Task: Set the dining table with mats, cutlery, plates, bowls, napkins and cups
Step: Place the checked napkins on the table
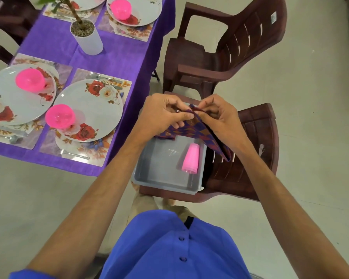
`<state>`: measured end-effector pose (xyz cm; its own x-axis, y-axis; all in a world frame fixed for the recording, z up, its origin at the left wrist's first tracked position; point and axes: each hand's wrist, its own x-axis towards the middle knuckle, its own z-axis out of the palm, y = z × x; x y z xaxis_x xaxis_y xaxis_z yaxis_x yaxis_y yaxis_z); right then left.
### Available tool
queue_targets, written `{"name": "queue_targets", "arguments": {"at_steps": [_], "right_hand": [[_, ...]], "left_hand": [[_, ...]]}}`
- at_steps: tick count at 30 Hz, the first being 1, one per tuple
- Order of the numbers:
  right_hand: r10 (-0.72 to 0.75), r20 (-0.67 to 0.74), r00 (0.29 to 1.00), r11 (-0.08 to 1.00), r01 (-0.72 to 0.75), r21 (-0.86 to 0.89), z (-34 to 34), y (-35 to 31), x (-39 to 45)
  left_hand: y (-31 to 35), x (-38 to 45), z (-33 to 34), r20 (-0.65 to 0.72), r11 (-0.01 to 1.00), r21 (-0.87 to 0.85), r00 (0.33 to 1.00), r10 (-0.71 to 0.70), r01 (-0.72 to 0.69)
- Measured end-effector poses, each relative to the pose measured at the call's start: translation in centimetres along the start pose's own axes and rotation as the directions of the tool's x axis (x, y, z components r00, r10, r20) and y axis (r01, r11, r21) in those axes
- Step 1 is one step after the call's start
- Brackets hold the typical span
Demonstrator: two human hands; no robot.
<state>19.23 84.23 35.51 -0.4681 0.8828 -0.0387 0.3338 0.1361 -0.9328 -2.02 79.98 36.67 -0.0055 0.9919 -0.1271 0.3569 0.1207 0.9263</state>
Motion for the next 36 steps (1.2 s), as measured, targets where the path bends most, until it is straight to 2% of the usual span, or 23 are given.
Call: {"name": "queue_targets", "arguments": {"at_steps": [1, 3, 5, 6, 7, 8, 10, 12, 15, 17, 18, 20, 22, 25, 27, 29, 31, 33, 34, 36], "right_hand": [[0.003, 0.002, 1.000, 0.998, -0.003, -0.063, -0.2, 0.3, 0.1], [0.047, 0.066, 0.997, 0.939, -0.022, -0.343, -1.1, 1.6, 0.3], [0.209, 0.128, 0.969, 0.741, -0.072, -0.668, -2.3, 3.6, 0.4], [0.318, 0.125, 0.940, 0.660, -0.125, -0.741, -2.9, 4.3, 0.3], [0.417, 0.113, 0.902, 0.650, -0.209, -0.731, -3.4, 4.7, 0.1], [0.500, 0.109, 0.859, 0.695, -0.323, -0.643, -3.7, 4.7, -0.1], [0.571, 0.129, 0.811, 0.800, -0.514, -0.310, -4.1, 4.5, -0.5], [0.528, 0.164, 0.833, 0.848, -0.529, -0.038, -4.3, 4.1, -0.9], [0.441, 0.193, 0.877, 0.877, -0.466, 0.115, -4.4, 3.7, -0.8], [0.429, 0.211, 0.879, 0.849, -0.472, 0.239, -4.7, 3.5, -0.6], [0.412, 0.223, 0.884, 0.860, -0.458, 0.228, -4.9, 3.4, -0.5], [0.337, 0.184, 0.923, 0.940, -0.343, -0.004, -5.0, 3.2, -0.5], [0.272, 0.127, 0.954, 0.950, -0.245, -0.195, -4.8, 3.1, -0.4], [0.234, 0.137, 0.962, 0.957, -0.204, -0.207, -3.9, 3.5, -0.2], [0.139, 0.060, 0.989, 0.959, -0.119, -0.256, -3.1, 3.5, -0.1], [0.082, -0.004, 0.997, 0.983, -0.081, -0.163, -2.9, 3.1, 0.2], [0.081, -0.029, 0.996, 0.994, -0.079, 0.074, -3.3, 2.1, 0.7], [0.107, -0.022, 0.994, 0.947, -0.095, 0.308, -3.7, 1.5, 1.6], [0.119, 0.031, 0.992, 0.914, -0.122, 0.388, -3.3, 1.2, 1.9], [0.173, 0.278, 0.945, 0.823, -0.294, 0.486, -1.3, 1.7, 2.1]], "left_hand": [[0.1, 0.0, 0.0, -0.022, 1.000, -0.012, 1.000, 0.002, -0.002], [0.1, 0.1, -0.4, -0.069, 1.000, -0.023, 0.998, 0.000, -0.001], [-0.5, 0.2, -1.3, -0.113, 1.000, -0.004, 0.993, -0.031, 0.031], [-1.0, 0.3, -1.9, -0.130, 0.998, 0.033, 0.990, -0.047, 0.052], [-1.5, 0.3, -2.4, -0.139, 0.994, 0.088, 0.989, -0.059, 0.071], [-2.1, 0.3, -2.9, -0.143, 0.987, 0.135, 0.987, -0.069, 0.088], [-3.3, 0.0, -3.3, -0.156, 0.978, 0.169, 0.983, -0.093, 0.120], [-4.1, -0.1, -3.3, -0.184, 0.981, 0.143, 0.977, -0.108, 0.135], [-4.6, 0.0, -3.4, -0.233, 0.983, 0.118, 0.966, -0.109, 0.140], [-4.5, -0.1, -3.8, -0.235, 0.984, 0.092, 0.964, -0.127, 0.152], [-4.5, -0.1, -4.1, -0.221, 0.984, 0.087, 0.966, -0.130, 0.153], [-4.6, -0.2, -4.7, -0.186, 0.986, 0.109, 0.977, -0.107, 0.129], [-4.8, -0.3, -5.1, -0.173, 0.986, 0.126, 0.981, -0.086, 0.108], [-5.2, -0.7, -5.3, -0.205, 0.990, 0.122, 0.977, -0.050, 0.076], [-5.1, -1.0, -5.5, -0.199, 0.990, 0.139, 0.980, -0.010, 0.038], [-4.9, -1.1, -5.9, -0.186, 0.994, 0.104, 0.982, 0.001, 0.019], [-4.3, -1.1, -6.3, -0.219, 0.999, 0.041, 0.975, -0.021, 0.031], [-3.5, -0.6, -6.4, -0.257, 0.999, 0.027, 0.966, -0.029, 0.037], [-3.3, -0.2, -6.3, -0.281, 0.998, 0.039, 0.959, -0.031, 0.044], [-3.0, 0.5, -6.2, -0.333, 0.996, 0.041, 0.941, -0.061, 0.079]]}}
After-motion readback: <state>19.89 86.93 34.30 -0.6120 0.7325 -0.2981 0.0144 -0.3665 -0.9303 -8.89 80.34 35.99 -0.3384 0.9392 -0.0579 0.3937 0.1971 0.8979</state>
